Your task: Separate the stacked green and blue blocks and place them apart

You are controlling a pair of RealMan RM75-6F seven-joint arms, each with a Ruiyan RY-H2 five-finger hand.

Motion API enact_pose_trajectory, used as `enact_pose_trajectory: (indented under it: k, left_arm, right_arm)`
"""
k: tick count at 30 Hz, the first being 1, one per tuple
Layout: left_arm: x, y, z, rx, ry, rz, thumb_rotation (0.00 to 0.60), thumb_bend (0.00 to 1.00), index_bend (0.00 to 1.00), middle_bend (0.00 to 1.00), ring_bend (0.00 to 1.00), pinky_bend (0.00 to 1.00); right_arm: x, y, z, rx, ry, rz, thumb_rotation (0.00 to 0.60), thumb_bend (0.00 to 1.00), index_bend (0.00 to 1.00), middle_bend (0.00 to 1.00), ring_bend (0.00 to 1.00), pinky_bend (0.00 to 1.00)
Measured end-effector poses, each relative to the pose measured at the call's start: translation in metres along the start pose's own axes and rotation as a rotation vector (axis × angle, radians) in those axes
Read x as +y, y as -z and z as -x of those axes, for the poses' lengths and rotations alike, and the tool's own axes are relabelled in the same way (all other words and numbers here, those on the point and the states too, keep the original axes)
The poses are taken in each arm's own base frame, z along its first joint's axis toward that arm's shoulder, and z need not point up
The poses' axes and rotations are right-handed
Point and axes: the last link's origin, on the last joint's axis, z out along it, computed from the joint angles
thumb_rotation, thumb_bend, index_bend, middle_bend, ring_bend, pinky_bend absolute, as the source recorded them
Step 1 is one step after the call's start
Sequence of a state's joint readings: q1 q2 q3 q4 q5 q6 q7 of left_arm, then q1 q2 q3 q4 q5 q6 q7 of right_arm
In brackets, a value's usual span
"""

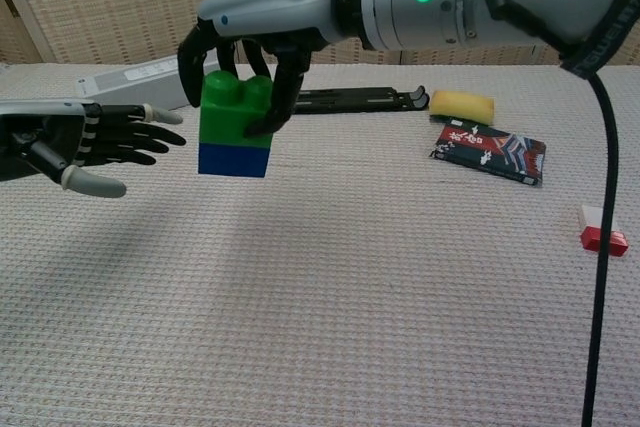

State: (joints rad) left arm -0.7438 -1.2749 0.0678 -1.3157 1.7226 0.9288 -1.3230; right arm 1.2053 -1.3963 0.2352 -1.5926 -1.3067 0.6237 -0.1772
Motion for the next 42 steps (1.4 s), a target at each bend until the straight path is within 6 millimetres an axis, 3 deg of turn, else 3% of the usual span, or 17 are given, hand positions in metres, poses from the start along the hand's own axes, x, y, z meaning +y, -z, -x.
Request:
enact_pose_trajectory:
  k: [11,19,36,42]
  left_arm:
    - [-0.003,-0.017,0.005,-0.033,0.041,0.006,0.600,0.24,0.02,0.12,0.00,0.00]
    - [-0.001,-0.018,0.006,-0.051,0.061,0.019,0.600,0.24,0.04,0.12,0.00,0.00]
    - [-0.002,-0.028,0.012,-0.061,0.091,0.034,0.600,0.24,0.13,0.12,0.00,0.00]
    - [-0.002,-0.032,0.013,-0.044,0.086,0.036,0.600,0.24,0.20,0.14,0.00,0.00]
  right_arm:
    - [-0.007,-0.007,0.002,0.006,-0.009,-0.016,0.600,0.38,0.69,0.50,0.61,0.69]
    - [-0.002,-0.010,0.007,-0.004,0.007,0.003,0.600,0.38,0.69,0.50,0.61,0.69]
    - [-0.009,-0.017,0.008,0.006,-0.020,-0.008,0.600,0.38,0.69,0.50,0.62,0.69]
    - [-0.010,-0.019,0.009,0.006,-0.024,-0.009,0.600,0.38,0.69,0.50,0.62,0.69]
